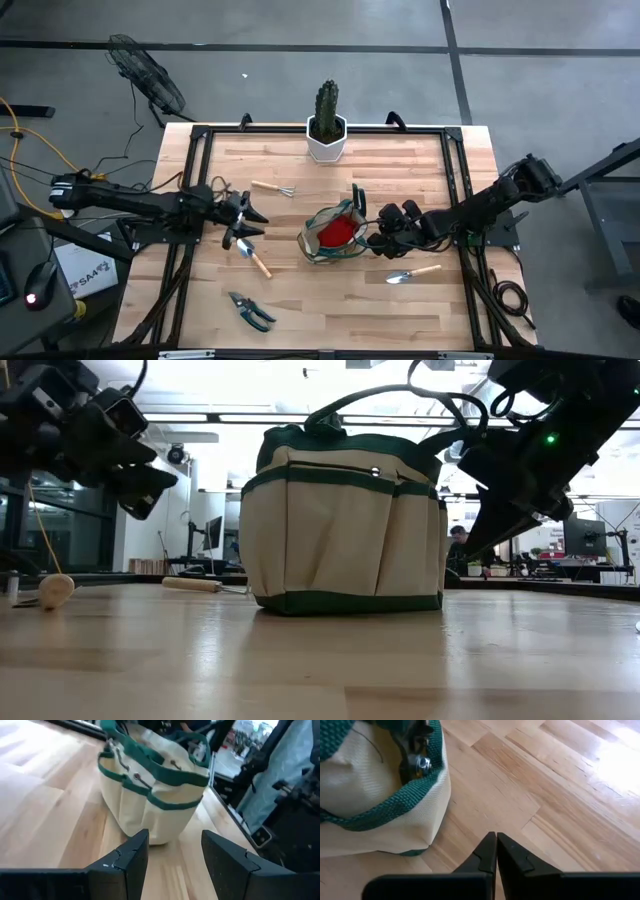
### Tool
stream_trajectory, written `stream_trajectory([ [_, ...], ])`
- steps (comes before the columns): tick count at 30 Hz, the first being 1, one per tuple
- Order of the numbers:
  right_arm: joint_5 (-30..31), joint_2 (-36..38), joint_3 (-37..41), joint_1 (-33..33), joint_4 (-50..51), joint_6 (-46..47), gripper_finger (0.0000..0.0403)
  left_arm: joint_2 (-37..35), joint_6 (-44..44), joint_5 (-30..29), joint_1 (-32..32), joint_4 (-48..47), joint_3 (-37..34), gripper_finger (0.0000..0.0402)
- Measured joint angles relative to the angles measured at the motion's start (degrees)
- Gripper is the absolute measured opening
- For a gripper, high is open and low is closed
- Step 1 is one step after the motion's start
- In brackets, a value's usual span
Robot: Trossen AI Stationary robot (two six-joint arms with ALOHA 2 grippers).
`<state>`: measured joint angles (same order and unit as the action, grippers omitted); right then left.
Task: Pick & Place Garden tools in Gardening bag
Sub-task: Adjust the brown gardening bag
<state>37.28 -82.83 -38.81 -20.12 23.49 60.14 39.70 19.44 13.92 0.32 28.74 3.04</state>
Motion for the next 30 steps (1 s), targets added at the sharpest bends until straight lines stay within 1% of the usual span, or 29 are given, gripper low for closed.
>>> stream_trajectory([
  [4,0.1,0.0,1.4,-0.1,-2.6,-0.3,0.0003,4.6,-1.1,2.5,0.0,2.0,1.4,0.018],
  [10,0.5,0.0,7.2,-0.1,-14.4,-1.5,0.0003,9.8,-0.1,5.6,-0.2,7.2,1.6,0.018],
  [13,1.6,0.2,10.0,-0.1,-19.0,-1.4,0.0003,12.6,-0.5,5.7,-2.1,11.0,1.7,0.018],
  [15,2.2,0.2,10.9,-0.1,-20.8,-1.4,0.0003,14.4,-1.6,4.5,-4.0,13.4,1.7,0.018],
  [17,3.2,0.3,11.3,-0.1,-21.6,-1.5,0.0003,16.5,-3.0,2.1,-5.9,15.7,1.7,0.018],
  [20,4.3,0.3,11.3,-0.1,-22.1,-1.7,0.0003,19.5,-5.0,-2.4,-8.4,18.3,1.8,0.018],
  [22,5.1,0.3,11.3,-0.1,-22.1,-1.9,0.0003,21.8,-6.0,-5.2,-9.7,18.3,3.0,0.018],
  [24,5.5,0.3,11.3,-0.1,-22.1,-1.9,0.0003,23.9,-6.9,-6.2,-10.2,17.8,4.6,0.018],
  [30,6.1,0.3,11.3,0.0,-23.4,-2.7,0.0003,30.8,-8.9,-5.5,-10.1,16.2,9.5,0.018],
])
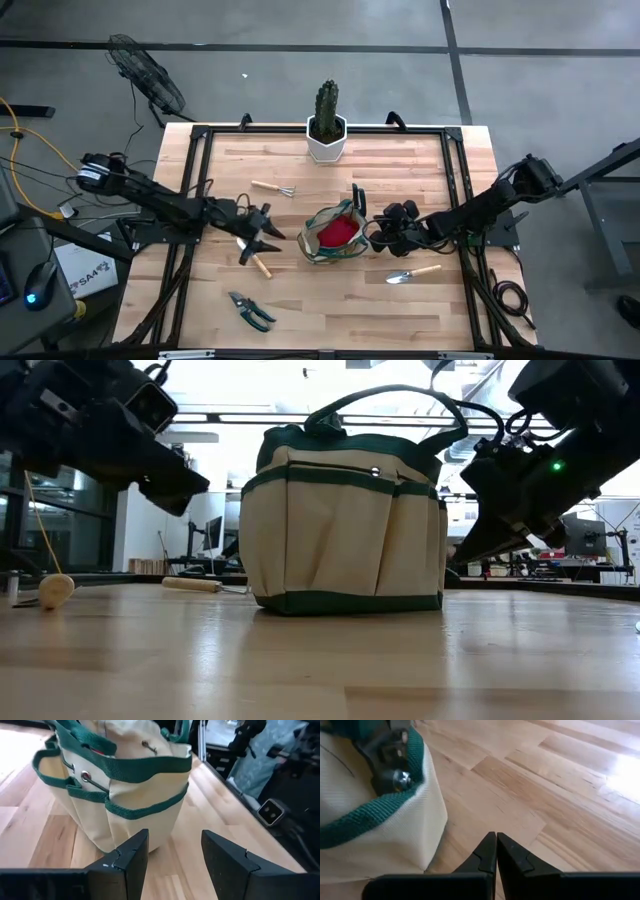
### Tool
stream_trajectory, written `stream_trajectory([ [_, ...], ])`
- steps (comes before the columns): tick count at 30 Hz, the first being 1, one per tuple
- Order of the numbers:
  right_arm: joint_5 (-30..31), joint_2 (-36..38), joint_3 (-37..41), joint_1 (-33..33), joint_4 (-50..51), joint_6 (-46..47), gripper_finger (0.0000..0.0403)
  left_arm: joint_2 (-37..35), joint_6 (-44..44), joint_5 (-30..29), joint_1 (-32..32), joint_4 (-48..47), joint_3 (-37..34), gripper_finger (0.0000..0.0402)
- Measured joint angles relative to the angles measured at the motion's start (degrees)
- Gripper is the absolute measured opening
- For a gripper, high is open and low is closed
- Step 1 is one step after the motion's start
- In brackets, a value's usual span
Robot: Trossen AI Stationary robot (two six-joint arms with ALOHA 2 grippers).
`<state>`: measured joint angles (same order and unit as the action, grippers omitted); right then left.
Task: Pick & Place Garden tools in Gardening bag
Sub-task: Adjust the brown gardening bag
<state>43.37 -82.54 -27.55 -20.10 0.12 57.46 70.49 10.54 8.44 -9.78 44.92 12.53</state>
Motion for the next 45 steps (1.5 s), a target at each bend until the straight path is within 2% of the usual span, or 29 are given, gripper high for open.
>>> stream_trajectory([
  [12,0.0,0.0,0.0,2.4,-5.1,-5.4,0.0003,5.5,0.0,7.0,0.0,0.0,4.9,0.018],
  [17,-1.5,0.0,0.0,4.6,-8.8,-8.7,0.0003,7.5,0.0,12.7,0.0,-0.1,6.8,0.018],
  [24,-3.2,0.0,0.0,6.6,-9.9,-10.8,0.0003,15.0,-2.6,15.7,0.0,0.0,12.2,0.018],
  [31,-3.4,0.0,0.0,7.7,-10.3,-11.3,0.0003,21.7,-4.8,24.4,0.0,-0.2,18.0,0.018],
  [38,-6.7,0.0,0.0,7.4,-10.9,-11.7,0.0003,22.0,-4.8,23.5,0.1,-0.5,18.2,0.018],
  [45,-7.6,0.0,0.0,4.1,-10.9,-11.0,0.0003,22.0,-4.8,21.4,0.1,-1.8,18.2,0.018],
])
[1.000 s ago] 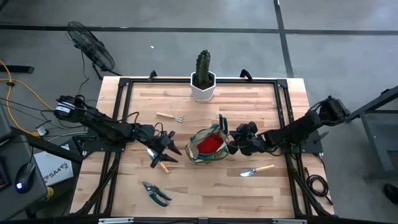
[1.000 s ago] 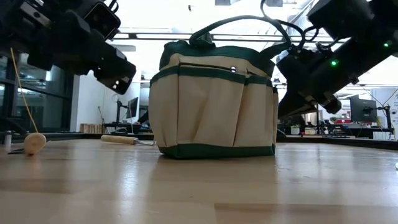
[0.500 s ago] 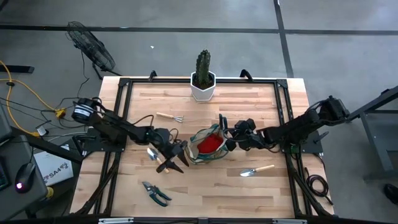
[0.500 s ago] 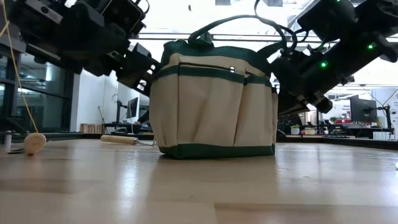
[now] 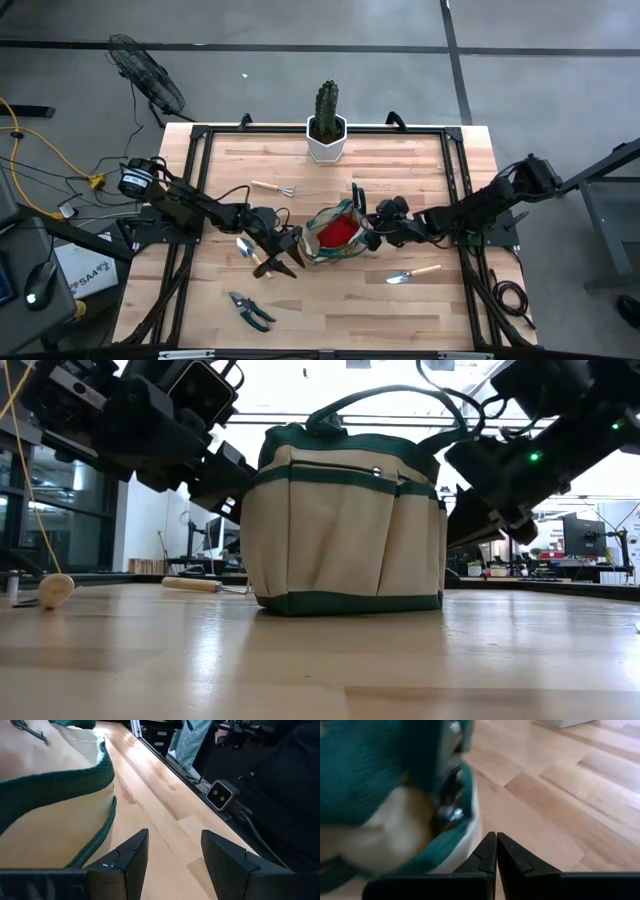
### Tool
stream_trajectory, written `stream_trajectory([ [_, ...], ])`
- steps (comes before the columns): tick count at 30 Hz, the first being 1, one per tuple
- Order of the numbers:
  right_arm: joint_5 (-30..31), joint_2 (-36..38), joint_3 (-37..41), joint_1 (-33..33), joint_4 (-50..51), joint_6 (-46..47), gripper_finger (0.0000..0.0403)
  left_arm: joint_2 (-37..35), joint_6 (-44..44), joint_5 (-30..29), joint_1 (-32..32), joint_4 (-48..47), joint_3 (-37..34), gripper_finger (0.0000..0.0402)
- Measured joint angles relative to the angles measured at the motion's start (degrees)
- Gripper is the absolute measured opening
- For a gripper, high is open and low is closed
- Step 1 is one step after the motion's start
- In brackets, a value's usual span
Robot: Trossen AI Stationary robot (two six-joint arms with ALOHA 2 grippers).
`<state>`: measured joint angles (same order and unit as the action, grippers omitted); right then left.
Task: Pick & Place Garden tools in Gardening bag
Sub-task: Adjust the brown gardening bag
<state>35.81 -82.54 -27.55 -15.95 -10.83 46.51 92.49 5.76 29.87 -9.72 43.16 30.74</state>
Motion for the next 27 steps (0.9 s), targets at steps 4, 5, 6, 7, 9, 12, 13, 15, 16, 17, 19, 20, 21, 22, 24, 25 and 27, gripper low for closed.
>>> stream_trajectory([
  [4,-0.3,0.0,0.0,-1.5,0.2,0.3,0.0003,0.0,0.0,-0.9,0.0,-0.1,0.0,0.018],
  [5,-0.3,0.0,0.0,-1.8,0.2,0.4,0.0003,0.0,0.0,-1.2,0.0,-0.1,0.0,0.018],
  [6,-0.3,0.0,0.0,-2.1,0.2,0.4,0.0003,0.0,0.0,-1.7,0.0,-0.1,0.0,0.018],
  [7,-0.3,0.0,0.0,-2.3,0.1,0.4,0.0003,0.0,0.0,-2.0,0.0,-0.1,0.0,0.018],
  [9,-0.3,0.0,0.0,-2.8,-0.2,0.4,0.0003,0.0,0.0,-2.4,0.0,-0.1,0.0,0.018],
  [12,-1.2,0.0,0.0,-3.5,-0.2,1.3,0.0003,0.0,0.0,-3.2,0.0,-0.2,0.0,0.018],
  [13,-1.5,0.0,0.0,-3.8,-0.2,1.6,0.0003,0.0,0.0,-3.8,0.0,-0.4,0.0,0.018],
  [15,-1.7,0.0,0.0,-4.6,-0.2,1.8,0.0003,0.0,0.0,-5.5,0.0,-1.1,0.0,0.018],
  [16,-1.7,0.0,0.0,-5.0,-0.2,1.9,0.0003,0.0,0.0,-6.4,0.2,-1.4,0.0,0.018],
  [17,-1.7,0.0,0.0,-5.4,-0.2,1.9,0.0003,0.0,0.0,-6.7,0.6,-1.5,0.0,0.018],
  [19,-1.7,0.0,0.0,-6.1,-0.2,2.6,0.0003,-0.1,0.6,-6.8,1.5,-1.4,0.0,0.018],
  [20,-1.7,0.0,0.0,-6.4,-0.2,3.2,0.0003,-0.1,1.0,-6.9,2.0,-1.5,0.0,0.018],
  [21,-1.7,0.0,0.0,-6.8,-0.2,3.4,0.0003,-0.1,1.4,-7.0,2.6,-1.7,0.0,0.018],
  [22,-1.7,0.0,0.0,-7.2,-0.2,3.6,0.0003,-0.1,1.9,-7.2,3.2,-1.8,0.0,0.018],
  [24,-1.6,0.0,0.0,-8.0,-0.2,4.6,0.0003,-0.1,2.2,-7.5,4.4,-1.9,0.0,0.018],
  [25,-1.6,0.0,0.0,-8.3,-0.2,4.8,0.0003,-0.1,2.3,-7.5,4.9,-2.2,0.0,0.018],
  [27,-1.5,0.0,0.0,-9.1,-0.2,4.9,0.0003,-0.1,2.7,-7.5,5.8,-2.8,0.0,0.018],
])
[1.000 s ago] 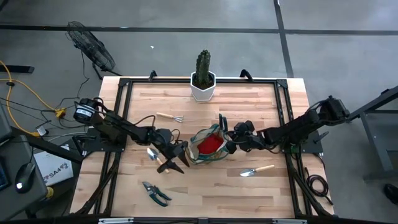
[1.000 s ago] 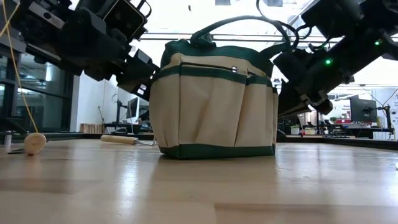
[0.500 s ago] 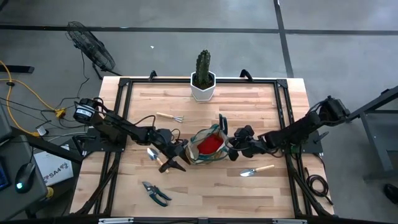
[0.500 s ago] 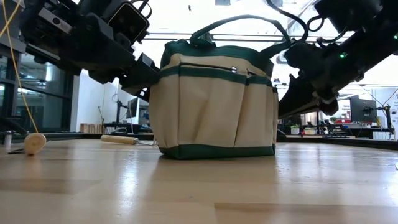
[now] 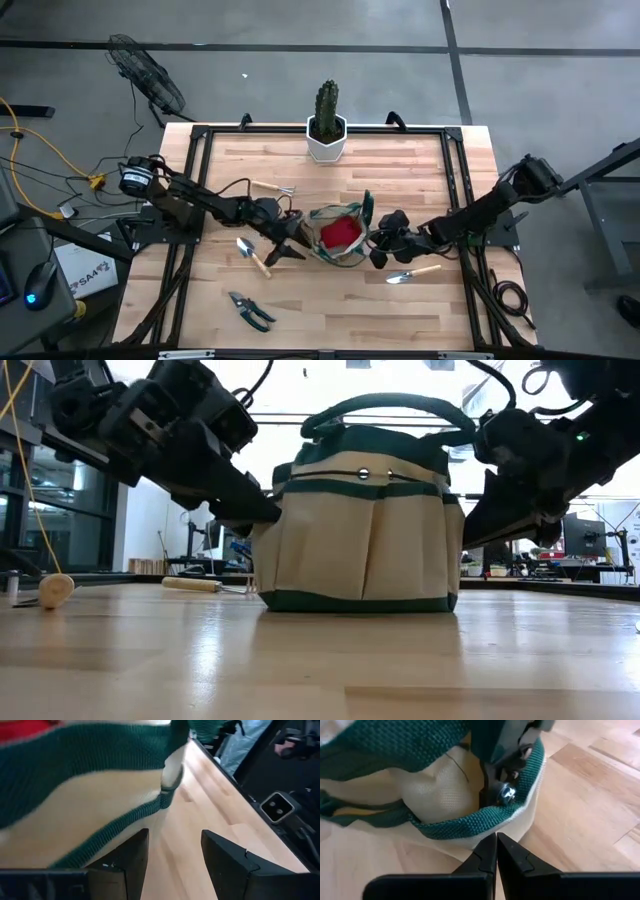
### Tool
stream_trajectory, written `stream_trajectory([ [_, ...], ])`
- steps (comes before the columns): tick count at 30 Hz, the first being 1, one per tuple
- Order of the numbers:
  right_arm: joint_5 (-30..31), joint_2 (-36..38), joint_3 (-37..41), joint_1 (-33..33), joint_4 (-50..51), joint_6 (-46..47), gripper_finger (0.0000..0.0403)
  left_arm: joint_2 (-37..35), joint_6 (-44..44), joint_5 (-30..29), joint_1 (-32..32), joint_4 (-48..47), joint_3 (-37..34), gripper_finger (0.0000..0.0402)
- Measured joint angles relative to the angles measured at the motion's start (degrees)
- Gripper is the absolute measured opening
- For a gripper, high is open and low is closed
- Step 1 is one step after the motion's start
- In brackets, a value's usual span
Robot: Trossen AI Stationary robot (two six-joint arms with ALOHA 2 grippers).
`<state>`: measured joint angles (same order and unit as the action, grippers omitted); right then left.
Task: Pick & Place Garden tools in Gardening bag
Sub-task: Adjust the brown gardening bag, then adjust the green shears in the brown gardening bag
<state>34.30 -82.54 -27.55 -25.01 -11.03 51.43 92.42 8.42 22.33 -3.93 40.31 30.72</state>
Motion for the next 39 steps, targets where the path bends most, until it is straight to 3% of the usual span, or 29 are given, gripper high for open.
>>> stream_trajectory([
  [20,-0.2,0.0,0.0,-4.4,1.6,4.3,0.0003,0.0,0.8,0.0,2.5,-3.0,0.0,0.018],
  [28,-2.6,0.1,0.0,-4.4,4.0,4.4,0.0003,-3.3,0.6,-1.6,2.5,-11.1,-0.1,0.018],
  [39,-6.0,3.2,0.0,-4.7,8.0,4.4,0.0003,-13.8,-1.1,-7.6,2.5,-26.3,-0.1,0.018],
])
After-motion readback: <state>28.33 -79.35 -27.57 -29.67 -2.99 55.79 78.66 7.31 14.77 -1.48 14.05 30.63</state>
